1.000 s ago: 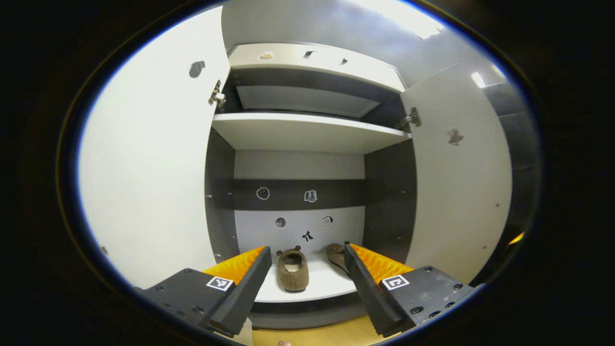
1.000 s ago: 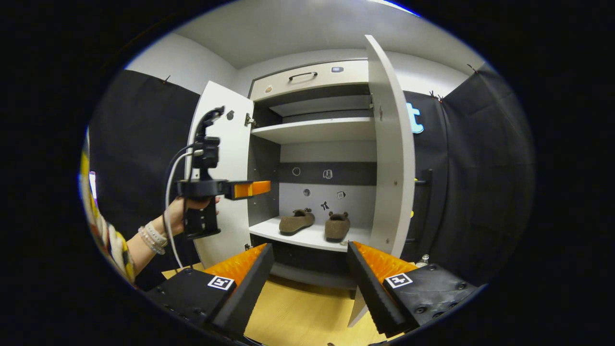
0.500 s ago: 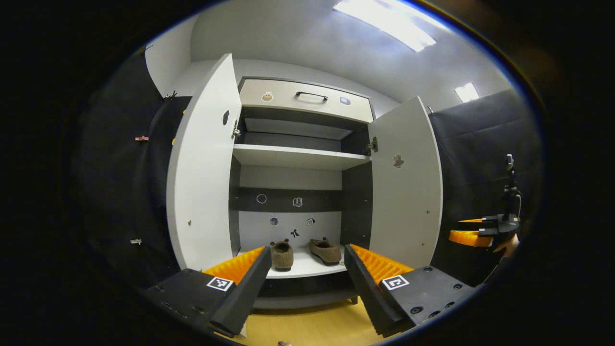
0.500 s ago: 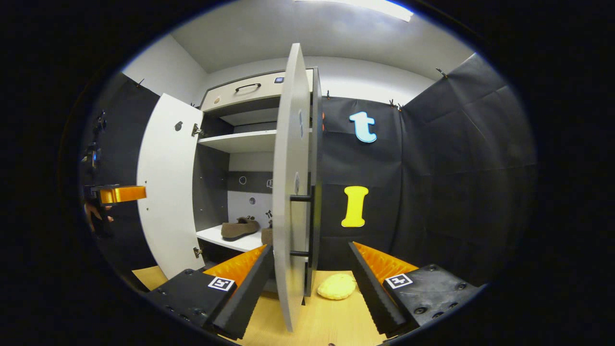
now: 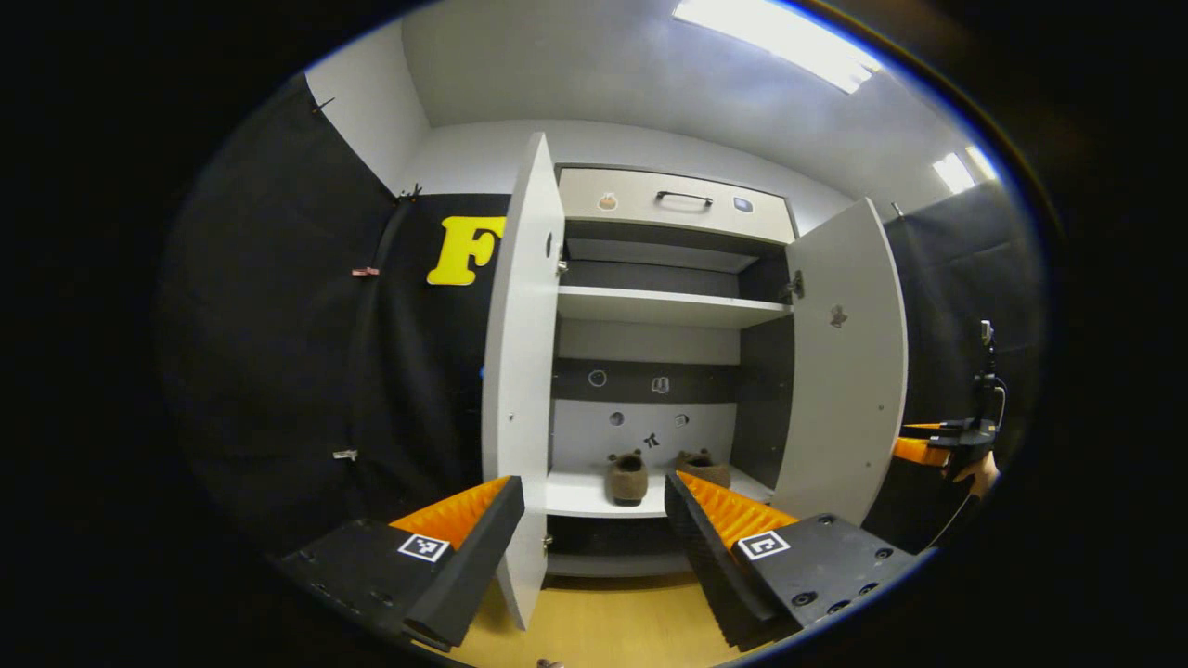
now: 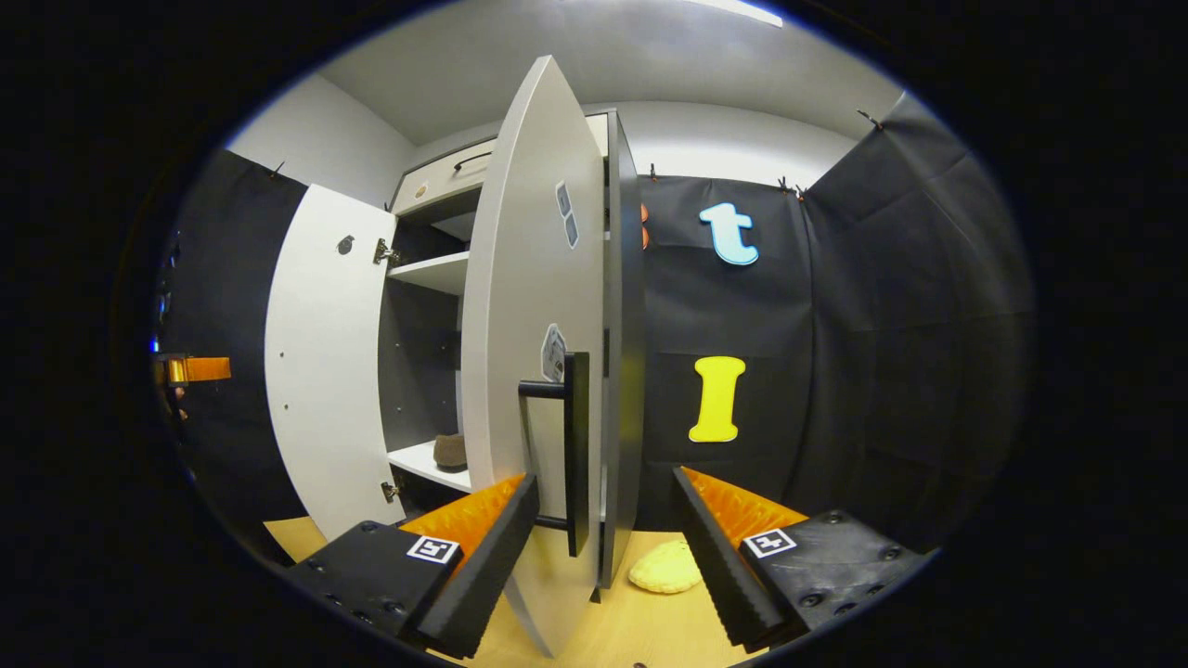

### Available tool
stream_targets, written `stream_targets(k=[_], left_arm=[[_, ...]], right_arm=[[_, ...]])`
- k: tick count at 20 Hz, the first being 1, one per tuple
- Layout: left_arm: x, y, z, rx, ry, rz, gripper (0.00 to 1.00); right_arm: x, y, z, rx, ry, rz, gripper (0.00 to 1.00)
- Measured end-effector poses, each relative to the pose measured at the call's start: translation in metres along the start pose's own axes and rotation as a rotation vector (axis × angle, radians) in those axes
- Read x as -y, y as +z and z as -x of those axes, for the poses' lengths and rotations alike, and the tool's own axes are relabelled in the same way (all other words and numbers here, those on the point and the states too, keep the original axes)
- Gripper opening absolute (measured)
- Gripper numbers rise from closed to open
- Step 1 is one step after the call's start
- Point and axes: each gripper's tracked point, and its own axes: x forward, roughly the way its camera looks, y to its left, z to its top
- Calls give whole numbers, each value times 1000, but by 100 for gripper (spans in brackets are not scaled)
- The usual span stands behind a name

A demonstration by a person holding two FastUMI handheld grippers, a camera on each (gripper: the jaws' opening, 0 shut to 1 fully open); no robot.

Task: Grab one shoe with the right hand and put it into the shoe cabinet, grab the other shoe with the left hand and put it into the shoe cabinet; then close the right door with the right hand and the left door with the left hand.

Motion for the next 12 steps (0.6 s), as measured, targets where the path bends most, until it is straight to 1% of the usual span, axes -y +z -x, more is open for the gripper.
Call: stream_targets(k=[1,3,6,7,9,12], left_arm=[[-6,-2,2,-4,18,-1,95],[-13,-2,3,-9,32,-2,95],[-19,-7,-2,-26,18,-7,95],[-21,-9,-5,-32,10,-12,95],[-28,-12,-4,-46,6,-31,95],[-47,-12,0,-57,19,-58,95]], right_arm=[[-4,0,0,-1,6,1,95],[-16,-1,-3,-5,28,4,95],[-49,-5,-15,-9,82,-2,95],[-59,-7,-21,-10,89,9,95],[-72,-5,-33,-5,89,37,95],[-96,-9,-49,-7,86,24,95]])
